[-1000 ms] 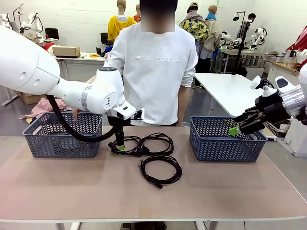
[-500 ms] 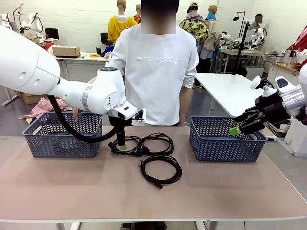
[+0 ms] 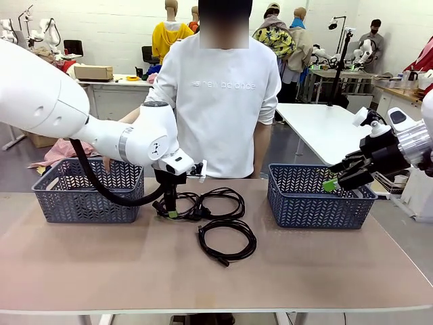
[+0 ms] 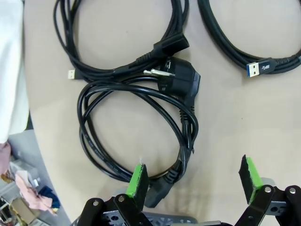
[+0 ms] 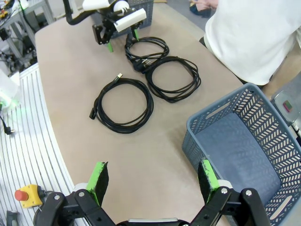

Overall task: Organize the cables according to human instructions.
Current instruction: Pick up a bundle of cables and place it in the basket indicated by the human.

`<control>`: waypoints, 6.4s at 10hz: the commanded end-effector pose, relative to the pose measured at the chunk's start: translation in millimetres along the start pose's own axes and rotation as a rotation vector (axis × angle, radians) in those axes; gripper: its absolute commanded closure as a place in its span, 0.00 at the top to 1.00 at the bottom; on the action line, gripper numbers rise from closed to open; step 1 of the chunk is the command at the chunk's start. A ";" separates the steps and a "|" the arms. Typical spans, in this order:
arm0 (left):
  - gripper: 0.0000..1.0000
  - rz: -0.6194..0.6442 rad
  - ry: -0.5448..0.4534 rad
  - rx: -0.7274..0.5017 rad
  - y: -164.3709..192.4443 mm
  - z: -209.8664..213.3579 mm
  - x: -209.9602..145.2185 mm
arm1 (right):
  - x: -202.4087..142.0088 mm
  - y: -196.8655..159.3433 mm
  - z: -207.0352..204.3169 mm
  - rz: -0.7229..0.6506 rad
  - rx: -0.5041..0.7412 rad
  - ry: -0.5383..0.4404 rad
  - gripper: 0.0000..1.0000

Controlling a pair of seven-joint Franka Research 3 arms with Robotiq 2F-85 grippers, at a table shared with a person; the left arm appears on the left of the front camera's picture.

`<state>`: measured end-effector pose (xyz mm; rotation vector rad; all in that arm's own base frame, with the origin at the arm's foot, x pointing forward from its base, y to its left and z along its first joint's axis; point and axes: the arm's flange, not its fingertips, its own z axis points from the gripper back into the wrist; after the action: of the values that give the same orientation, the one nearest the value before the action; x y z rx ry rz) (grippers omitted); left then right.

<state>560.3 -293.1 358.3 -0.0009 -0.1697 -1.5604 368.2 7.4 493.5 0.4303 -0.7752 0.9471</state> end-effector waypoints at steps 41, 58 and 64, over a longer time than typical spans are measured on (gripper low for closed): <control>0.00 0.118 0.100 0.213 -4.2 158.2 -132.5 | 0.0 -2.6 -1.0 0.018 0.009 -0.029 1.00; 0.49 0.270 0.101 0.202 30.0 113.0 -204.0 | 0.0 -2.6 -1.0 0.018 0.009 -0.029 1.00; 0.83 0.299 0.062 0.147 35.3 113.7 -207.1 | 0.0 -2.6 -1.0 0.018 0.009 -0.029 1.00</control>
<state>576.4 -78.5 449.0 0.1606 -0.2235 -1.2489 368.1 6.8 493.5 0.4285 -0.7744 0.9460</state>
